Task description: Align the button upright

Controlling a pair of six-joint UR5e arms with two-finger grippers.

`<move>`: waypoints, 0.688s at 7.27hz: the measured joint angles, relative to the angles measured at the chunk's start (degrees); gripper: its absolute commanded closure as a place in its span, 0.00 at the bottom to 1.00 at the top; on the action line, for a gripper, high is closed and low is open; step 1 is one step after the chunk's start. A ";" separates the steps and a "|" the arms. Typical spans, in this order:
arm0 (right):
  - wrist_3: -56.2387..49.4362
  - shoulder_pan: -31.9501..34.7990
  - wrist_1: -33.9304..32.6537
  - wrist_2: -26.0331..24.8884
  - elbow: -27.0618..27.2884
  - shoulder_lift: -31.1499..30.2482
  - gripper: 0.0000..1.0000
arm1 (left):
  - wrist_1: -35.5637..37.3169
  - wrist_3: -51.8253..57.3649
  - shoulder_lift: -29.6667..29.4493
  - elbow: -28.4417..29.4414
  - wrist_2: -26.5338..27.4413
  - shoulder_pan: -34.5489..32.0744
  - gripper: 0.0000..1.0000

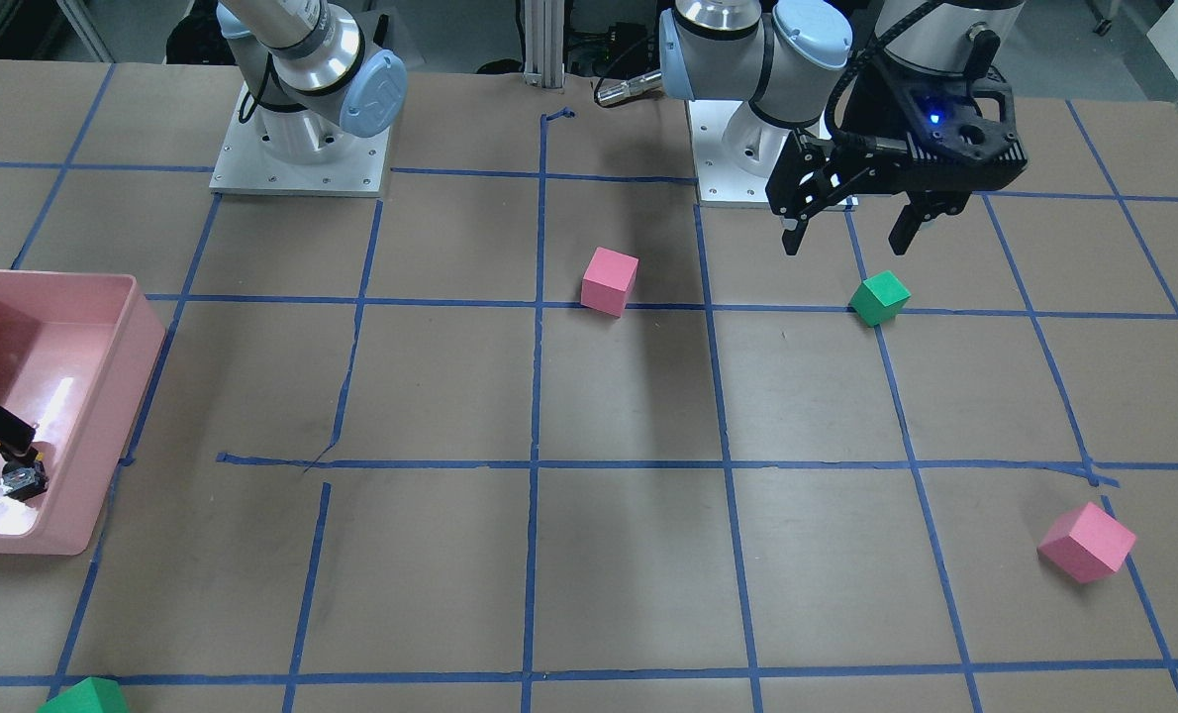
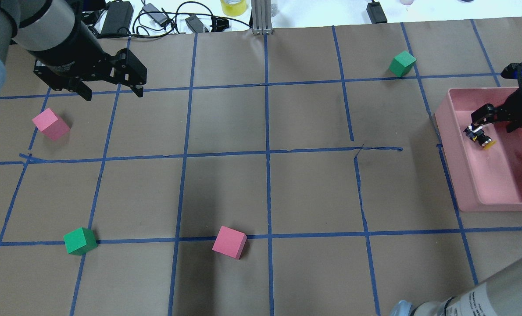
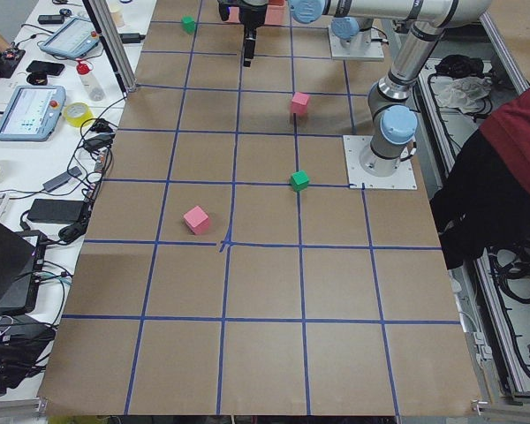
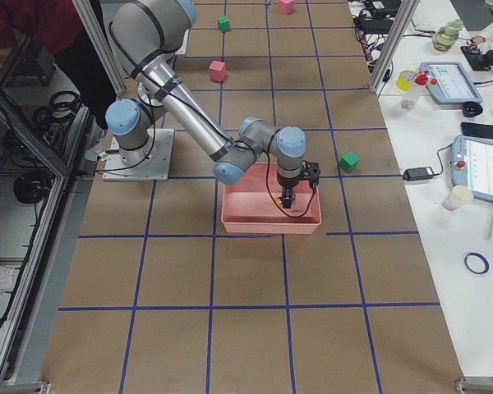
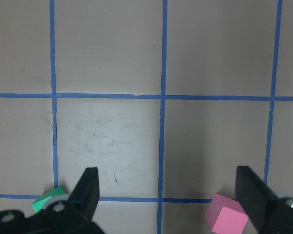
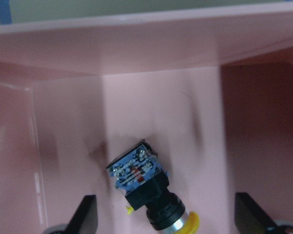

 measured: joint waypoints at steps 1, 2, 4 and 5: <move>-3.96 0.00 -0.59 0.04 -0.02 0.38 0.00 | 0.00 0.01 0.00 0.00 0.00 0.00 0.00; -8.50 0.00 -1.56 0.08 -0.03 0.83 0.00 | 0.00 0.02 0.00 0.00 0.00 0.00 0.00; -13.62 0.00 -2.73 0.16 0.20 1.14 0.00 | 0.00 0.02 0.00 -0.03 0.00 0.00 0.00; -14.33 0.00 -2.90 0.19 0.20 1.17 0.00 | 0.00 0.02 0.00 -0.04 0.00 0.00 0.00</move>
